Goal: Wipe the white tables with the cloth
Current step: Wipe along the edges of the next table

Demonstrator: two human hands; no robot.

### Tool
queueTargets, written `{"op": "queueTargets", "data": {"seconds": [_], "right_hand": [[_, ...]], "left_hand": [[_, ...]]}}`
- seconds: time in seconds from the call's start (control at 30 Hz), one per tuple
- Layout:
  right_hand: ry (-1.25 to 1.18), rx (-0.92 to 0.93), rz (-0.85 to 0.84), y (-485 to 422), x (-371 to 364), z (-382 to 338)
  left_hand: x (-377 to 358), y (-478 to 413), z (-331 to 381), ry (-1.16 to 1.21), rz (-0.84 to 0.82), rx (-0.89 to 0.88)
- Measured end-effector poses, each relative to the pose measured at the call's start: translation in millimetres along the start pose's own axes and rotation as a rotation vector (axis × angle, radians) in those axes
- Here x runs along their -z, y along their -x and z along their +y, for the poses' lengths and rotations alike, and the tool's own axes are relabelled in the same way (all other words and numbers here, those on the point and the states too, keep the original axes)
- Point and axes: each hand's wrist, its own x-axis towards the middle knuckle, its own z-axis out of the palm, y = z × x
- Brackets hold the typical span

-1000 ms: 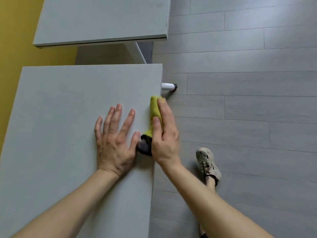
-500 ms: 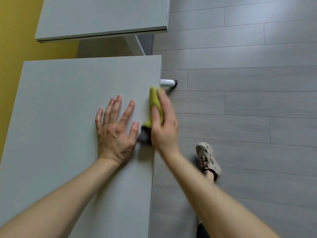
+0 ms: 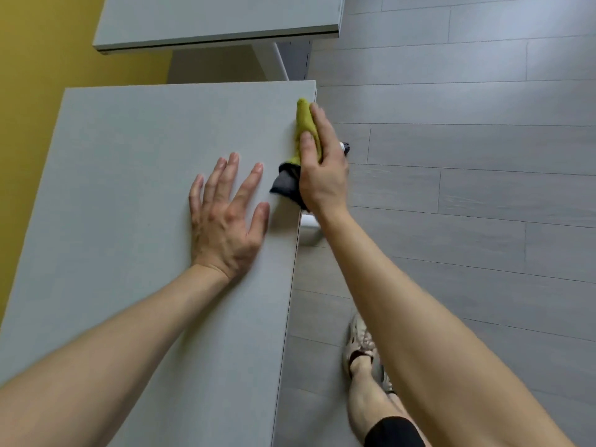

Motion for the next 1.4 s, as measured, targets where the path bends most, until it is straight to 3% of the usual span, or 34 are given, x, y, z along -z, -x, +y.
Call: {"op": "queueTargets", "data": {"seconds": [0.23,0.3,0.53,0.8,1.07,1.2,1.33,1.4], "right_hand": [[-0.002,-0.005,-0.19,263,41,20],[0.017,-0.026,-0.172,248,39,16],[0.018,-0.007,-0.033,61,24,3],[-0.021,-0.011,-0.059,227,43,13],[0.012,-0.075,-0.063,57,38,1],[0.061,-0.013,-0.059,152,38,9],[0.099,0.013,-0.117,328,51,25],[0.119,-0.006,-0.125,356,52,27]], "left_hand": [[-2,1,2,0.004,-0.008,-0.011],[-1,1,5,0.005,-0.013,-0.009],[-1,1,15,-0.008,-0.031,-0.019],[-1,0,26,0.012,-0.023,-0.026],[6,9,26,0.078,0.093,-0.014],[21,65,15,0.113,-0.07,-0.106],[43,196,4,0.129,-0.067,-0.041],[45,242,4,0.105,-0.089,-0.007]]}}
